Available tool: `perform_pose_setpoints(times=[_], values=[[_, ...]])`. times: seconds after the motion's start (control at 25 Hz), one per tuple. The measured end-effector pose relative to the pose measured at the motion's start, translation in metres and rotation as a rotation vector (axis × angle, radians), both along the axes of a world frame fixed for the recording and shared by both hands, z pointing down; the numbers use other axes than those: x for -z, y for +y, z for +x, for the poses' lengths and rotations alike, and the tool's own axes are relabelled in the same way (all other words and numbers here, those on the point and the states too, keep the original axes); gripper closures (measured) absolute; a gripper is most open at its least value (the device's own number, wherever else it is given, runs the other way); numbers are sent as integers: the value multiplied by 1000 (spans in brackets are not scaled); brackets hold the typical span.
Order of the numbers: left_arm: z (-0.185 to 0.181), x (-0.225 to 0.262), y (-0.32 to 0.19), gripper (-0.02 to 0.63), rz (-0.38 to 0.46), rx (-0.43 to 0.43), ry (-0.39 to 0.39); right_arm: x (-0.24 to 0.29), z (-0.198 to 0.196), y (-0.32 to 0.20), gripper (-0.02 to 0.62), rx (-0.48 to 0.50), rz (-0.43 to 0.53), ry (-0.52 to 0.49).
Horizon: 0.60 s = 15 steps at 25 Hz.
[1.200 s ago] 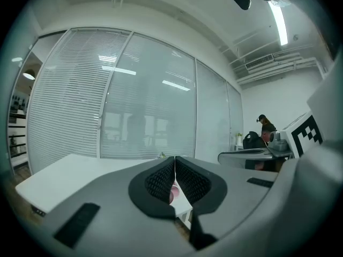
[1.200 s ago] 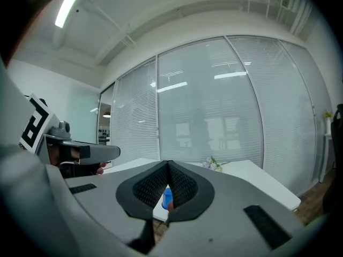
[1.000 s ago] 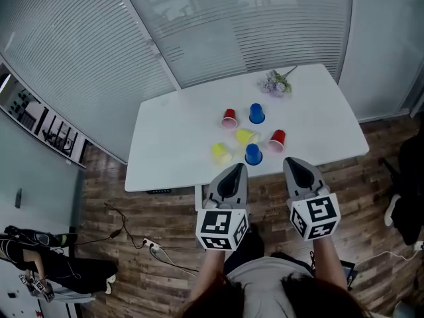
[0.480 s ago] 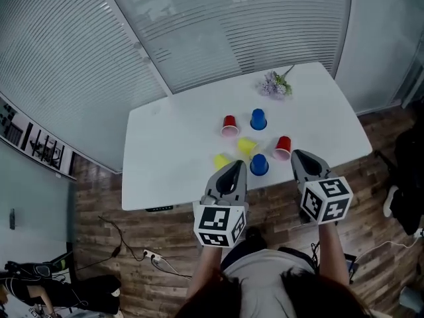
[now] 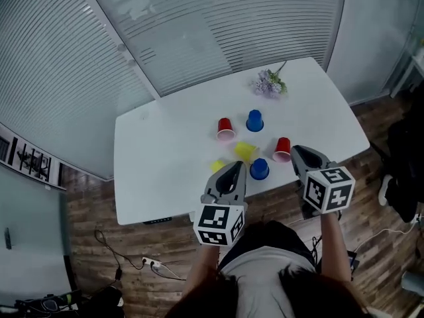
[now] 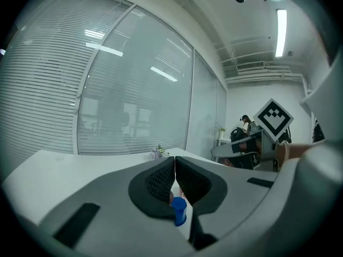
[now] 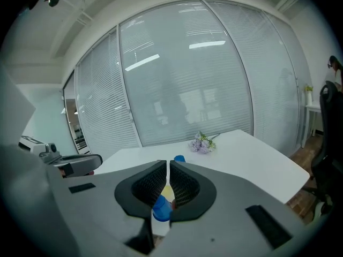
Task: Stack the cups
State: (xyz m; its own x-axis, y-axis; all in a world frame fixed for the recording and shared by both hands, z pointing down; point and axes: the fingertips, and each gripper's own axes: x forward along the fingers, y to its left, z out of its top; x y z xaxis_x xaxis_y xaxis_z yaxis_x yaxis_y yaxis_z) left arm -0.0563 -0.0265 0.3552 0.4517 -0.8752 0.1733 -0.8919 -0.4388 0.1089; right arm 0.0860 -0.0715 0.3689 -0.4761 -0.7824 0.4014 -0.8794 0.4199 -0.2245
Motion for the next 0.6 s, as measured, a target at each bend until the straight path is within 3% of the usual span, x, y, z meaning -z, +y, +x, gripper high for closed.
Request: perform_pose_setpoints(times=[0.6], values=[[10, -18, -56, 584, -41, -35, 9, -51, 17, -60, 483, -3, -217, -21]])
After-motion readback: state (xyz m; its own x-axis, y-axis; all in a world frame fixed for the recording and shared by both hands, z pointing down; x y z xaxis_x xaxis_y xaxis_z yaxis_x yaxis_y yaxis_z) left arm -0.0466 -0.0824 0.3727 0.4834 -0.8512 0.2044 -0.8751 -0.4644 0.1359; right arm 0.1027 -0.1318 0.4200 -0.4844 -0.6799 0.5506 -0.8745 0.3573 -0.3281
